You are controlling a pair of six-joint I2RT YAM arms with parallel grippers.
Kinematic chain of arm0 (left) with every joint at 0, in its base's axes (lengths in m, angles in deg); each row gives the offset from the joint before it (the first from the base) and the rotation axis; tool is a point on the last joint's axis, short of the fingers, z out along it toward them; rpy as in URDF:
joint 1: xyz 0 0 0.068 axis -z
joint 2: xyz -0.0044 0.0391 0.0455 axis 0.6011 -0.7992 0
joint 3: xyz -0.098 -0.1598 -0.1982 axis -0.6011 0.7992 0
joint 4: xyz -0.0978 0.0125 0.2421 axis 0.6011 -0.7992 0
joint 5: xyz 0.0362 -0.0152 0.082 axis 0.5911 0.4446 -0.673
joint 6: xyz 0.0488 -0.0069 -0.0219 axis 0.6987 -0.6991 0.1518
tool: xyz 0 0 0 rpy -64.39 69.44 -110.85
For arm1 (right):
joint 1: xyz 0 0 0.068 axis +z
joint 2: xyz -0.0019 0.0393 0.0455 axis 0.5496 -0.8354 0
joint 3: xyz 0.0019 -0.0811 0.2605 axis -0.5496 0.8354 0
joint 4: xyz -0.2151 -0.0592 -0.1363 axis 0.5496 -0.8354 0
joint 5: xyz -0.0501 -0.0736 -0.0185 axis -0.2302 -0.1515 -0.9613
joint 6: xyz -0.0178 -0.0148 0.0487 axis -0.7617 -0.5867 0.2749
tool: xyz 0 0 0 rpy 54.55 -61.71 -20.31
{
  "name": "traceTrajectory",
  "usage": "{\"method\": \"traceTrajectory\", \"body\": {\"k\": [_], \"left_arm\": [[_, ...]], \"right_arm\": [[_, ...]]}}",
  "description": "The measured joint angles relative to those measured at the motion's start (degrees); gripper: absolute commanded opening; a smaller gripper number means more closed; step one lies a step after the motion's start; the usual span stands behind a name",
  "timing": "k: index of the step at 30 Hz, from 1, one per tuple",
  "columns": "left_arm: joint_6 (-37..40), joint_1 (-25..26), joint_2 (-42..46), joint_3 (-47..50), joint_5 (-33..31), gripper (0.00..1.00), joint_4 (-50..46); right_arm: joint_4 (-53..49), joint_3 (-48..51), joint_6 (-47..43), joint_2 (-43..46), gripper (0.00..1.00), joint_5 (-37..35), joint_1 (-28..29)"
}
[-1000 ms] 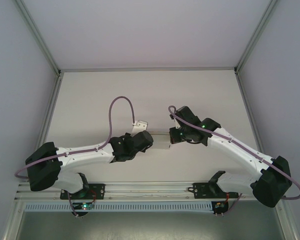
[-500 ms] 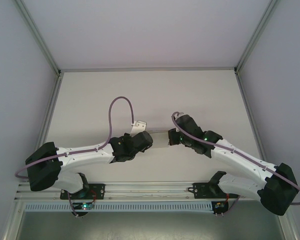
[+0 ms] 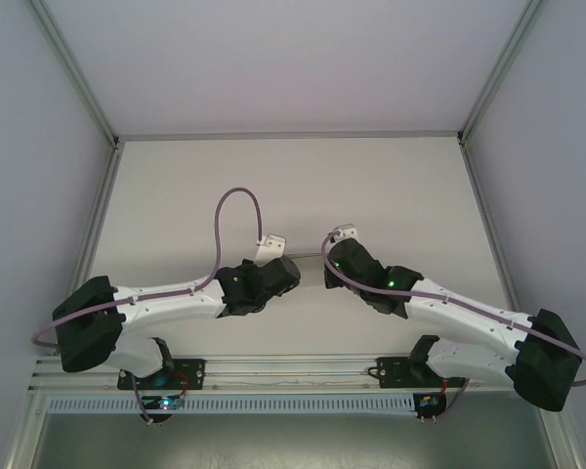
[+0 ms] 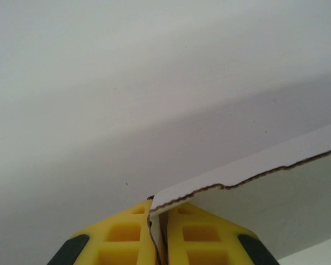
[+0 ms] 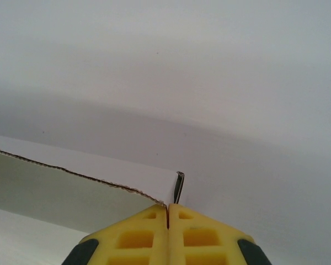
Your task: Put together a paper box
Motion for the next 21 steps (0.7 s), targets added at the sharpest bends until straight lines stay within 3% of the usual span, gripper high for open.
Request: {"method": "traceTrajectory", "body": {"k": [10, 12, 13, 21], "left_arm": [[-0.24, 0.0, -0.87, -0.74, -0.5, 0.06, -0.22], [-0.24, 0.0, -1.14, -0.98, -0.83, 0.07, -0.46], [-0.24, 0.0, -1.16, -1.03, -0.87, 0.07, -0.52], [-0.26, 0.0, -1.14, -1.07, -0.81, 0.07, -0.55]], "right_arm": [[-0.85, -2.93, 1.4, -4.26, 0.0, -6.69, 1.9], [0.42, -2.1, 1.2, -2.86, 0.0, -4.37, 0.9], [1.22, -1.31, 1.22, -1.88, 0.07, -2.75, 0.2], [5.68, 4.57, 1.88, 3.26, 0.29, 13.81, -5.92]]}}
